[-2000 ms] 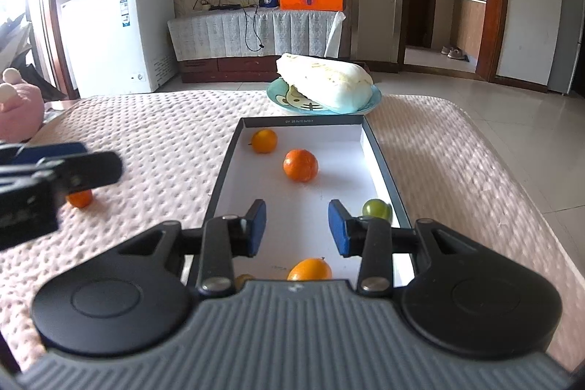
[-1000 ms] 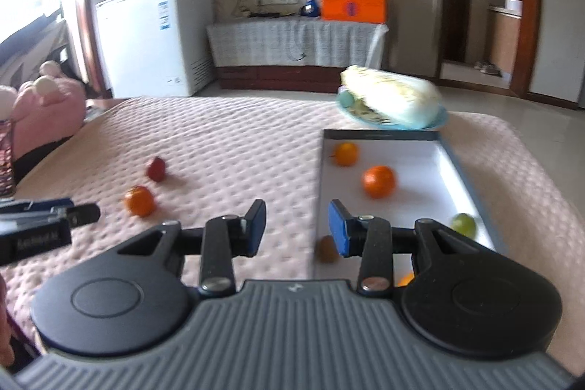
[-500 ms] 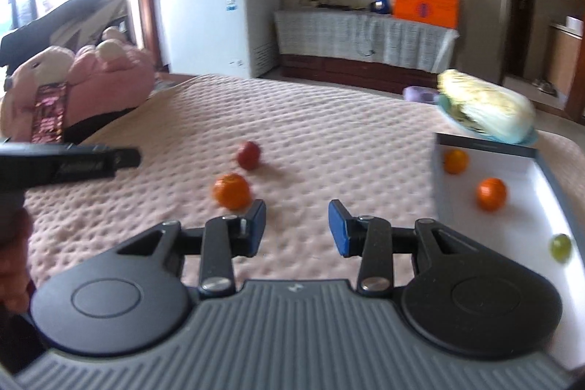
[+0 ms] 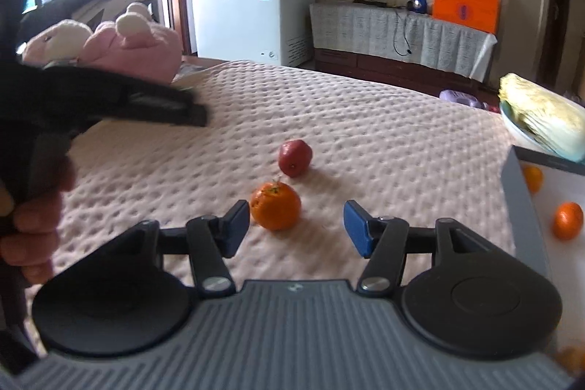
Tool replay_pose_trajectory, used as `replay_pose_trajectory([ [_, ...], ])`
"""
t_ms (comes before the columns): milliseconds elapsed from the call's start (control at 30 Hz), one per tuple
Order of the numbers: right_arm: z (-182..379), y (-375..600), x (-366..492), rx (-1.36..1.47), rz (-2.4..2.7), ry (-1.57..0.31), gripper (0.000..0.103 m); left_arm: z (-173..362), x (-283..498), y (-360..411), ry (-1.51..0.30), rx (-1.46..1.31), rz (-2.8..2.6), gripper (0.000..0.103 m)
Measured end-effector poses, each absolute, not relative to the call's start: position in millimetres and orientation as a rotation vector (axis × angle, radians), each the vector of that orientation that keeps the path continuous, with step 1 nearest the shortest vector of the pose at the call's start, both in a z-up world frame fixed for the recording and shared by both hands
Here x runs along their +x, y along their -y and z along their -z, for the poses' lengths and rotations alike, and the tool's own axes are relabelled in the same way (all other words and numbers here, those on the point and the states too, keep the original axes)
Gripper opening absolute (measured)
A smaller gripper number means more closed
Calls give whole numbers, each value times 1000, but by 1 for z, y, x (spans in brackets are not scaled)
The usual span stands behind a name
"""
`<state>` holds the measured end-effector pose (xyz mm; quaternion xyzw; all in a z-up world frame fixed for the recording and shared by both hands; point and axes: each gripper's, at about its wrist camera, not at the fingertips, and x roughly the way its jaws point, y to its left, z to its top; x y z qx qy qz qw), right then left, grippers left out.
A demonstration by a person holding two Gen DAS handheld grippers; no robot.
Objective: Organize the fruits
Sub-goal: 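Grasp an orange with the right tool while the left tool grasps the red fruit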
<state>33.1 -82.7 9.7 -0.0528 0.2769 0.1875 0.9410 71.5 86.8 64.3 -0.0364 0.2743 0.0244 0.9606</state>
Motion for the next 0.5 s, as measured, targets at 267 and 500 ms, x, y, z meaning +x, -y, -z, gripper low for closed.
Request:
replay_pose_trajectory([
  [267, 5, 70, 54, -129, -400, -589, 59, -32, 121, -56, -618, -35, 59, 50],
  [500, 11, 71, 71, -74, -413, -625, 56, -31, 132, -59, -602, -68, 143, 50],
])
